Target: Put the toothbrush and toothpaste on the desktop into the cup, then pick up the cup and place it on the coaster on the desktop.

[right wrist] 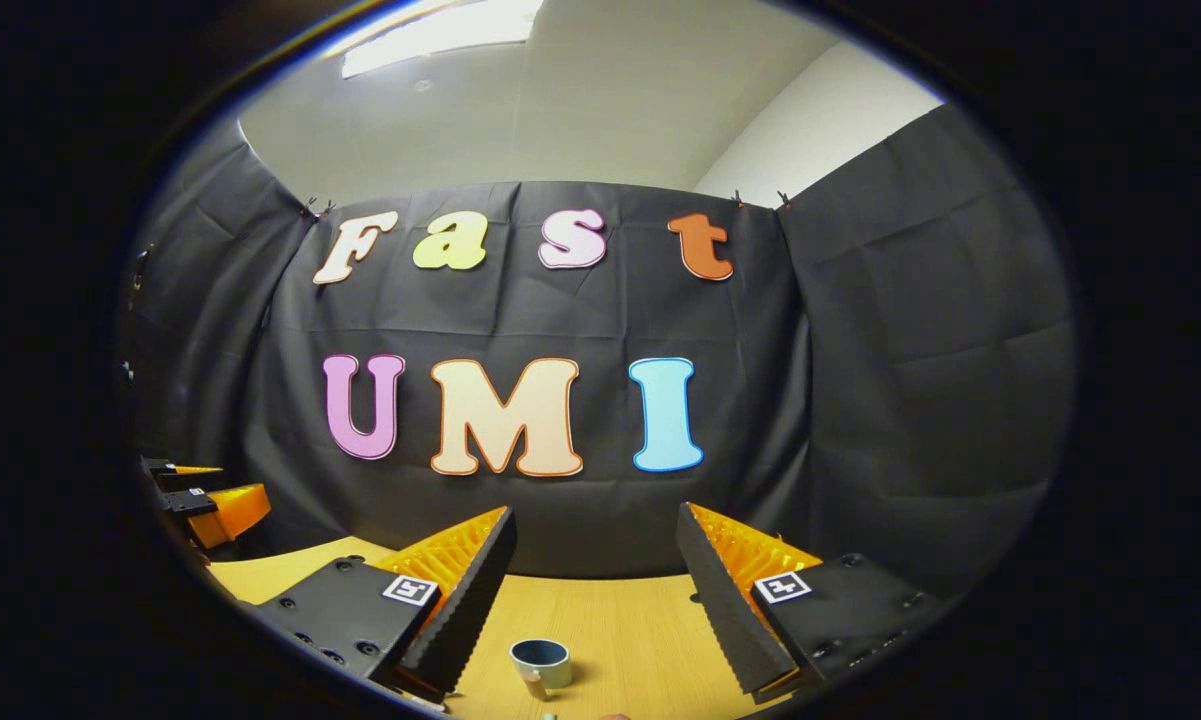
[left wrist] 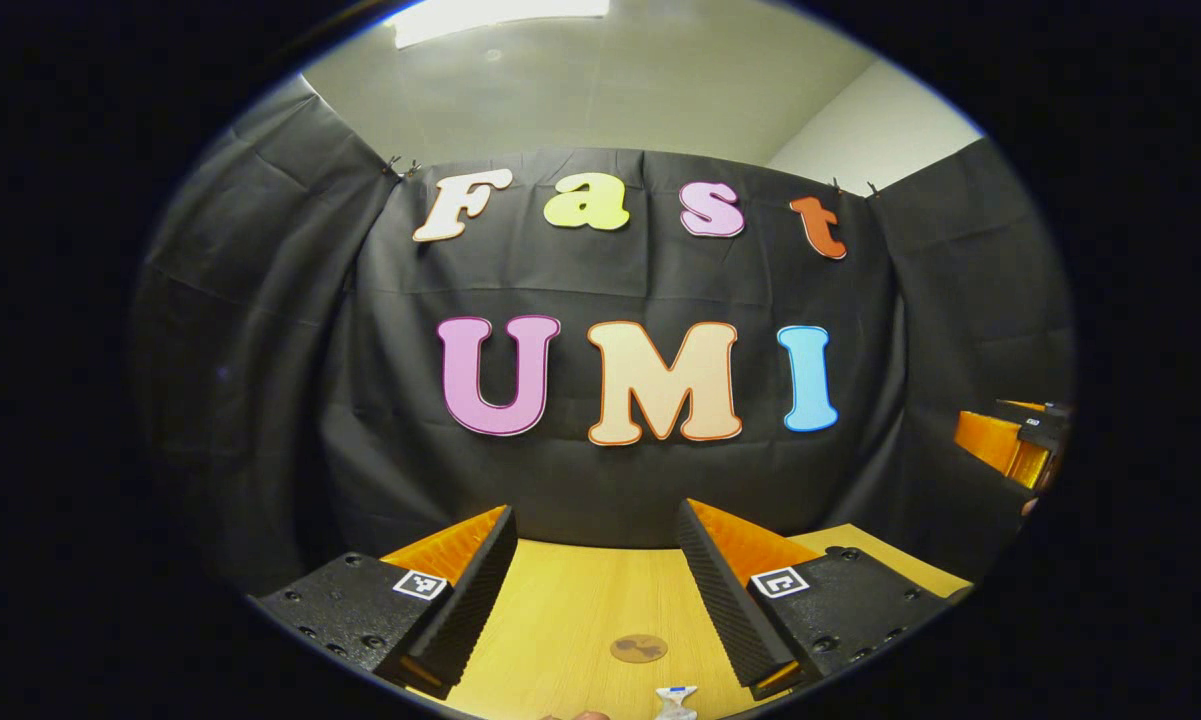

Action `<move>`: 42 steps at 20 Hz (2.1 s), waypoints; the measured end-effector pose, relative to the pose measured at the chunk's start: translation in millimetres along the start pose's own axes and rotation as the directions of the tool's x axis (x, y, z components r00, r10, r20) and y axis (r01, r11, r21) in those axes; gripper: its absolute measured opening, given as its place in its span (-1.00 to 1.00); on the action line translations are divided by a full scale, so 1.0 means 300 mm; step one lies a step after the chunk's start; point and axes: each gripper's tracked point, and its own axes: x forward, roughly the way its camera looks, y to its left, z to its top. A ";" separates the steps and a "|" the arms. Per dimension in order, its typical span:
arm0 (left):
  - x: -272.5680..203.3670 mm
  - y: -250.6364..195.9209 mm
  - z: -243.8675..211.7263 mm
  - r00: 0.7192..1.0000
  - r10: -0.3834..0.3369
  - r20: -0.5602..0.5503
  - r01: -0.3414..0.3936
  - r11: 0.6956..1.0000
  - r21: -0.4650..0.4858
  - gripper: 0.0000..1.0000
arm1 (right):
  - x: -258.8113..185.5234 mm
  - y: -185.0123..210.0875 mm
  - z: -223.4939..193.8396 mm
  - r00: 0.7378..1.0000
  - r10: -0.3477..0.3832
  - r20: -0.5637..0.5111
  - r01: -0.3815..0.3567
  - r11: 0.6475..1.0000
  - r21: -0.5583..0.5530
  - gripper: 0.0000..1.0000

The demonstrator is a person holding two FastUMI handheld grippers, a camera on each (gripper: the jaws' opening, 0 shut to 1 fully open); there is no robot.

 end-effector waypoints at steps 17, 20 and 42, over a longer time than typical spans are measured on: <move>0.039 -0.063 -0.065 0.998 -0.027 -0.051 0.027 1.000 -0.001 0.88 | 0.048 -0.004 -0.019 1.000 0.028 -0.003 -0.028 1.000 -0.007 0.97; 0.037 -0.089 -0.117 0.995 -0.041 -0.090 0.041 0.999 -0.003 0.88 | 0.055 -0.010 -0.027 0.999 0.031 -0.009 -0.031 0.999 -0.008 0.97; 0.044 -0.116 -0.269 0.974 -0.079 -0.212 0.086 0.996 0.023 0.89 | 0.014 0.051 -0.492 0.941 0.072 -0.330 -0.096 0.994 -0.057 0.99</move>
